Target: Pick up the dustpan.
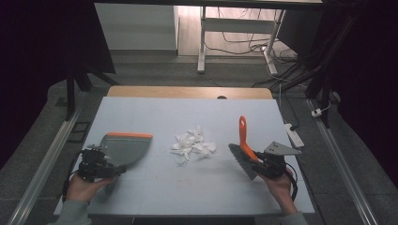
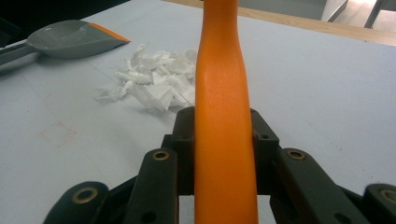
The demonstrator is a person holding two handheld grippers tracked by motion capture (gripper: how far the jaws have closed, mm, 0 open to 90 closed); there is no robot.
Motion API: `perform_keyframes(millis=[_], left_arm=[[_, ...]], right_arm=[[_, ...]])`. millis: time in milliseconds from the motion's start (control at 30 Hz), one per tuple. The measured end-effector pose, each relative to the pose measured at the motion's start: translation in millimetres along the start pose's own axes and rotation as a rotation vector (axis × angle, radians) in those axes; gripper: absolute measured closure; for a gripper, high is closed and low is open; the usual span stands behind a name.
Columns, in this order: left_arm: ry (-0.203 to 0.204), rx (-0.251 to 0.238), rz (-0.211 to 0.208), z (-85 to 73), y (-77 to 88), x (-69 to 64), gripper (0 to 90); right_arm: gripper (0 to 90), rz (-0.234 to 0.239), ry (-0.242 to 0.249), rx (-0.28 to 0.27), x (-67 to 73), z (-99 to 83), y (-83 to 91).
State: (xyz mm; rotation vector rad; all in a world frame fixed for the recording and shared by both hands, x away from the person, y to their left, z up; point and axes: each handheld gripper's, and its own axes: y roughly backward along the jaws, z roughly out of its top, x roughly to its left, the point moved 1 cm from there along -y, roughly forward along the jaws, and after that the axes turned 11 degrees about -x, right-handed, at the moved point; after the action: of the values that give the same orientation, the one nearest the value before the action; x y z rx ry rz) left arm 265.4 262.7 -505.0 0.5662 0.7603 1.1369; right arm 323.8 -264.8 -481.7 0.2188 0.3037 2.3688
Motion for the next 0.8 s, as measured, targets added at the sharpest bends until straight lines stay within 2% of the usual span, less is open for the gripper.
perform_keyframes(millis=[133, 433, 567, 800], left_arm=[[0.002, 0.008, 0.016, -1.5, -3.3, 0.5, 13.5], [0.035, 0.040, 0.044, -6.8, -13.8, 7.4, 16.7], [0.057, 0.043, 0.041, -7.2, -16.5, 8.4, 20.2], [0.062, 0.048, 0.039, -7.6, -21.0, 7.3, 27.2]], right_arm=[[70.1, 0.000, 0.006, 0.008, 0.5, -1.0, -1.1], [70.1, -0.006, 0.005, 0.011, -0.5, -1.7, -0.3], [70.1, -0.006, 0.011, 0.014, 0.3, -1.8, -1.4], [70.1, -0.007, 0.011, 0.021, 0.7, -2.3, -2.0]])
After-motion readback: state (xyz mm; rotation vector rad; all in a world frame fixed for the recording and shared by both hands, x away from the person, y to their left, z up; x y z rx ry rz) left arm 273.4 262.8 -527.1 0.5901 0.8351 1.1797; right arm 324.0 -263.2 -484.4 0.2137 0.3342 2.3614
